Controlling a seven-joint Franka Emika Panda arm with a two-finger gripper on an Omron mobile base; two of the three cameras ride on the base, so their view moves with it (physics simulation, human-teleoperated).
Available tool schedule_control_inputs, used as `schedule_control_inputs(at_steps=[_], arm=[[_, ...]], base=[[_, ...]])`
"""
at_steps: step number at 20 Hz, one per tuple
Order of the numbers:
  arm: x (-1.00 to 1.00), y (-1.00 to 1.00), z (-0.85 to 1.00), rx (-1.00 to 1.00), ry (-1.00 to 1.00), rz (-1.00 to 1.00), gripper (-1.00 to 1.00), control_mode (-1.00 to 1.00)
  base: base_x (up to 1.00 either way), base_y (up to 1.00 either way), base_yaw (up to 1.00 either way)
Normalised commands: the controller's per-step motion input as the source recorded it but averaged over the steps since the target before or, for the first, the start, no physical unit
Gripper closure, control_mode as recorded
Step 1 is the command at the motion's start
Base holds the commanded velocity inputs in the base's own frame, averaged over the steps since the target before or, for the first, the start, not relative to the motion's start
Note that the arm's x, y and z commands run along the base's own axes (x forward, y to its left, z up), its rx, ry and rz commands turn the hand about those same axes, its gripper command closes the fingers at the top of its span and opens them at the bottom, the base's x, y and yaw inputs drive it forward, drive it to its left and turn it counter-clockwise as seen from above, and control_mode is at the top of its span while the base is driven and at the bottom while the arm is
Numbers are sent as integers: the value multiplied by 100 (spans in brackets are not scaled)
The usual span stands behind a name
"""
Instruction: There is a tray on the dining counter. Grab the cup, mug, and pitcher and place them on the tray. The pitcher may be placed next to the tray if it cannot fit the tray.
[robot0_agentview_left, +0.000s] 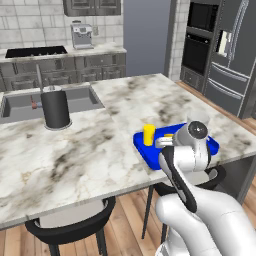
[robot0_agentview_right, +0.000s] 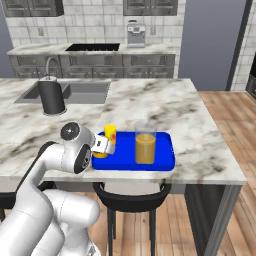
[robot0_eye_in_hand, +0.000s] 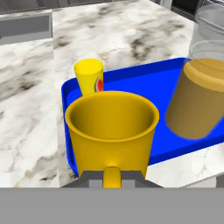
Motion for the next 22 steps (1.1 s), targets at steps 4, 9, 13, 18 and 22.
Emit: schedule_control_inputs(at_steps=[4, 9, 13, 18, 22], arm=[[36, 0, -34, 0, 0, 0, 100, -100], [37, 0, -34, 0, 0, 0, 100, -100], [27, 0, -33, 0, -1, 0, 100, -100], [26, 0, -33, 0, -3, 0, 100, -100], [25, 0, -35, 0, -3, 0, 100, -100]], base=[[0, 0, 0], [0, 0, 0], [0, 0, 0], [0, 0, 0], [0, 0, 0]])
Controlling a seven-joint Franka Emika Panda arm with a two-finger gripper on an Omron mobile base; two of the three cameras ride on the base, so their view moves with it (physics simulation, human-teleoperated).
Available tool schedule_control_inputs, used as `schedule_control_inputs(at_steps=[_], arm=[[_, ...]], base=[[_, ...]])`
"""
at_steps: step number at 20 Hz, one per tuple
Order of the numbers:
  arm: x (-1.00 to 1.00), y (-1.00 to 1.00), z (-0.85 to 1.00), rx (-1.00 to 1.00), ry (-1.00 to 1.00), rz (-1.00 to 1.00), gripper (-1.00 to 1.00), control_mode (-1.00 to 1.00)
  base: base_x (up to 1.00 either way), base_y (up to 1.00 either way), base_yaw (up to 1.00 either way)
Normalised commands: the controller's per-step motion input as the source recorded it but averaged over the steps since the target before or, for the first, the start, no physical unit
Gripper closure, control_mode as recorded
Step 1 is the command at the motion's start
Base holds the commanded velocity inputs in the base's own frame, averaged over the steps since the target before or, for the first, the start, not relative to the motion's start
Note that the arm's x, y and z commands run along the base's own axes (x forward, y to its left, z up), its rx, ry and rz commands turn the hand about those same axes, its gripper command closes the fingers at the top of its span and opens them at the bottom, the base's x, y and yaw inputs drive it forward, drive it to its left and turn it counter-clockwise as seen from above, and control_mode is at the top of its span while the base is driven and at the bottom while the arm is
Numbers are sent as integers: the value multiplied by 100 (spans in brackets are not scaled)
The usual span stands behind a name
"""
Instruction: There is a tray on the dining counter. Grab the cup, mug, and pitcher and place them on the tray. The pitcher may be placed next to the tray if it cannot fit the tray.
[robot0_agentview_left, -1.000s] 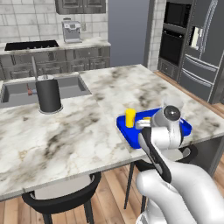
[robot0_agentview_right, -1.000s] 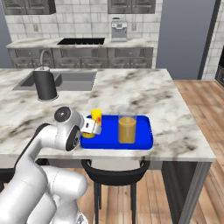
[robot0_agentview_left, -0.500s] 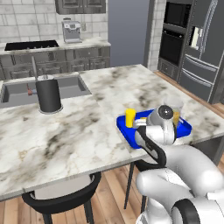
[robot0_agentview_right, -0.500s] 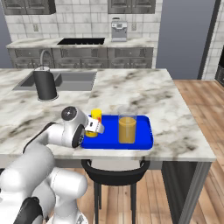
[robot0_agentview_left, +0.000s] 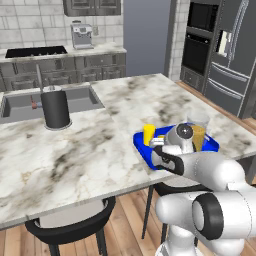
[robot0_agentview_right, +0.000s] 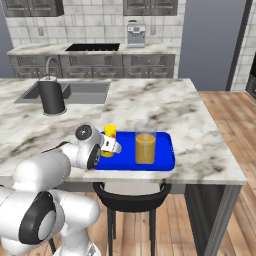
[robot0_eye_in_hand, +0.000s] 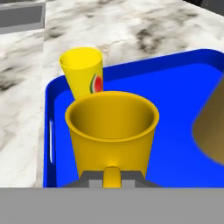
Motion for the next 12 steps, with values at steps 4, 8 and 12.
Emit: schedule_control_inputs(at_steps=[4, 8, 12], arm=[[11, 0, -28, 0, 0, 0, 100, -100], [11, 0, -26, 0, 0, 0, 100, -100], [13, 0, -21, 0, 0, 0, 100, -100]], base=[[0, 0, 0], [0, 0, 0], [0, 0, 0]])
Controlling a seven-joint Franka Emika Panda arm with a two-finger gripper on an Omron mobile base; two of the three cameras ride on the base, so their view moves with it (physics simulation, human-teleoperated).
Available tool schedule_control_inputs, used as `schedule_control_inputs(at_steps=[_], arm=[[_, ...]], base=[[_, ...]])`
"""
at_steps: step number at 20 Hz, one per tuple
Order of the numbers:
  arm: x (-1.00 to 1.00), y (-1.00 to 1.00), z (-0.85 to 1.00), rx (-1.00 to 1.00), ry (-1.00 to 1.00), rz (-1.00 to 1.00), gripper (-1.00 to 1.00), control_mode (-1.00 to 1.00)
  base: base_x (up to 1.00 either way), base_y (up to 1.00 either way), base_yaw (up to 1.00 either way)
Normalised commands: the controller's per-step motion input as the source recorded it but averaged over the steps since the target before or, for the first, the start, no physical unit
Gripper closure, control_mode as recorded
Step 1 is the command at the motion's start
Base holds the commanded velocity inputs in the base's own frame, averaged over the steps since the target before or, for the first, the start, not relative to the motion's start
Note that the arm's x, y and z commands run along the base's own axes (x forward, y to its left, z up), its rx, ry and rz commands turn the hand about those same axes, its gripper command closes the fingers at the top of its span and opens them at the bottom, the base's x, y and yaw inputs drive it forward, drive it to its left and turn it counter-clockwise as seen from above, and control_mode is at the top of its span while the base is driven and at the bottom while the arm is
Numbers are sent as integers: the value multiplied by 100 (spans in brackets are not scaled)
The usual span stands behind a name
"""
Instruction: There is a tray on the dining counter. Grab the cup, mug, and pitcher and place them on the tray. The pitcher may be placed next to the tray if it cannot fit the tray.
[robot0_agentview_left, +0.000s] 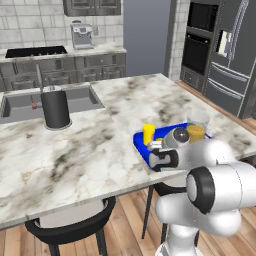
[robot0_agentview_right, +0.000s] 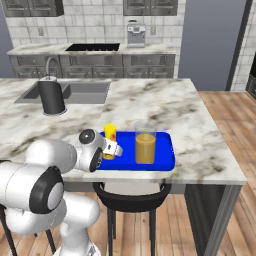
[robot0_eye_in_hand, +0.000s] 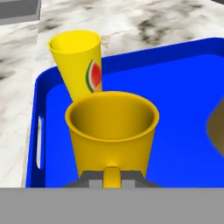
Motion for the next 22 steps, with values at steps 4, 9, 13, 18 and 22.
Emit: schedule_control_inputs(at_steps=[4, 9, 13, 18, 22], arm=[[8, 0, -12, 0, 0, 0, 100, -100], [1, 0, -8, 0, 1, 0, 100, -100], [8, 0, -10, 0, 4, 0, 100, -100], [5, 0, -15, 0, 4, 0, 100, -100], [2, 0, -13, 0, 1, 0, 100, -100]], base=[[0, 0, 0], [0, 0, 0], [0, 0, 0], [0, 0, 0], [0, 0, 0]])
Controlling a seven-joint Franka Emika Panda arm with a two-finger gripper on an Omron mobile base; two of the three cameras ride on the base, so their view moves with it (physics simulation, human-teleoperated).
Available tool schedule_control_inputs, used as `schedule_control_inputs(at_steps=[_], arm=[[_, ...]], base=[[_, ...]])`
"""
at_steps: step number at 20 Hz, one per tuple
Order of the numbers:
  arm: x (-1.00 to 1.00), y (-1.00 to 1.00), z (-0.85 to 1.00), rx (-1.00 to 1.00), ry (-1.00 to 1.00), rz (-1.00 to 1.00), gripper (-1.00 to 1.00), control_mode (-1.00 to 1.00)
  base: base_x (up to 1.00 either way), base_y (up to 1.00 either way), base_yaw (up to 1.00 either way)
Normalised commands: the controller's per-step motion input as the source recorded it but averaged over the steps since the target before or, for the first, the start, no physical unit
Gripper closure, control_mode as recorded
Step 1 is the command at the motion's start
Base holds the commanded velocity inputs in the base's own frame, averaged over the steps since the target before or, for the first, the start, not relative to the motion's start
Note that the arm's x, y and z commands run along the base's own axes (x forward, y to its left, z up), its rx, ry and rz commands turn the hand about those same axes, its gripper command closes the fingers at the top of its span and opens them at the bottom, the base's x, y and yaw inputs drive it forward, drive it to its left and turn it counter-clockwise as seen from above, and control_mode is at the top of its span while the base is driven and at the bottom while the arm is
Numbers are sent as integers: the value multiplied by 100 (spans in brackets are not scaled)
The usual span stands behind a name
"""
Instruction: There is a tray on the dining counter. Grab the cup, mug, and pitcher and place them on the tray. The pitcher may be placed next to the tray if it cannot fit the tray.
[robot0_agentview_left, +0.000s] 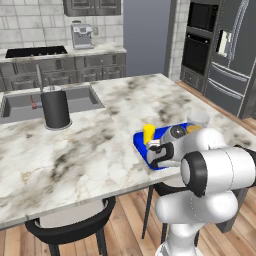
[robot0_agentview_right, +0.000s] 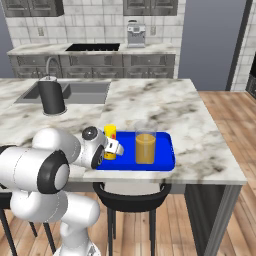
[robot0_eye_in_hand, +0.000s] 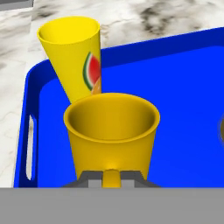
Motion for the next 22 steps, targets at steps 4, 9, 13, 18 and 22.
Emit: schedule_control_inputs(at_steps=[4, 9, 13, 18, 22], arm=[[0, 0, 0, 0, 0, 0, 100, -100], [0, 0, 0, 0, 0, 0, 100, -100], [0, 0, 0, 0, 0, 0, 100, -100], [0, 0, 0, 0, 0, 0, 100, -100], [0, 0, 0, 0, 0, 0, -100, -100]], base=[[0, 0, 0], [0, 0, 0], [0, 0, 0], [0, 0, 0], [0, 0, 0]])
